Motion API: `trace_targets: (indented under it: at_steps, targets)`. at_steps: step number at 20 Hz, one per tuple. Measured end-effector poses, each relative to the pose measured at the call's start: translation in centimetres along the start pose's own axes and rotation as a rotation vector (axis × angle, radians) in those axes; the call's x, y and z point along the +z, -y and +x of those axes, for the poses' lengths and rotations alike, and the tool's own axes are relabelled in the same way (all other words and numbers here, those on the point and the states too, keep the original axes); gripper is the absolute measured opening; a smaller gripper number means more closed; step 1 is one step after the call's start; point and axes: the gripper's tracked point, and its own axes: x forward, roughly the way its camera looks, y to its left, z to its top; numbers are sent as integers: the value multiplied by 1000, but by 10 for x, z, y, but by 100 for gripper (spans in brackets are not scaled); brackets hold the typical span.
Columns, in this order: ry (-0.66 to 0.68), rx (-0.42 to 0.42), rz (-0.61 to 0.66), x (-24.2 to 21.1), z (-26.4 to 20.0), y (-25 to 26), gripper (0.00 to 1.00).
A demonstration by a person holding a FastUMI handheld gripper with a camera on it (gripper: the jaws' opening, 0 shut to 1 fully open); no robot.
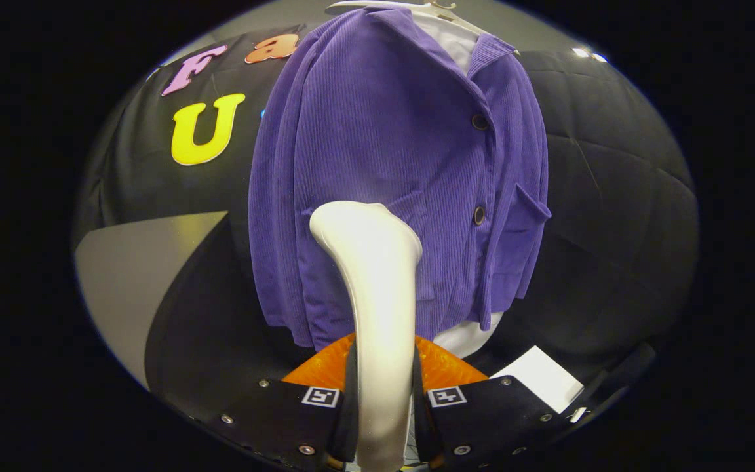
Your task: Iron the clothes twice with a garment steamer, once on the left side and once on the right side.
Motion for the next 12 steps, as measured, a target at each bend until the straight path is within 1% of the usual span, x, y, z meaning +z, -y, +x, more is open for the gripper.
trace_targets:
  at_steps: [4, 6, 10, 12]
  targets:
    - [-83, -33, -27, -37, 15, 2, 34]
    - [-107, -44, -22, -47, 18, 3, 35]
    - [-153, -26, 29, -67, 15, 0, 35]
    - [-162, -11, 33, -70, 6, 1, 35]
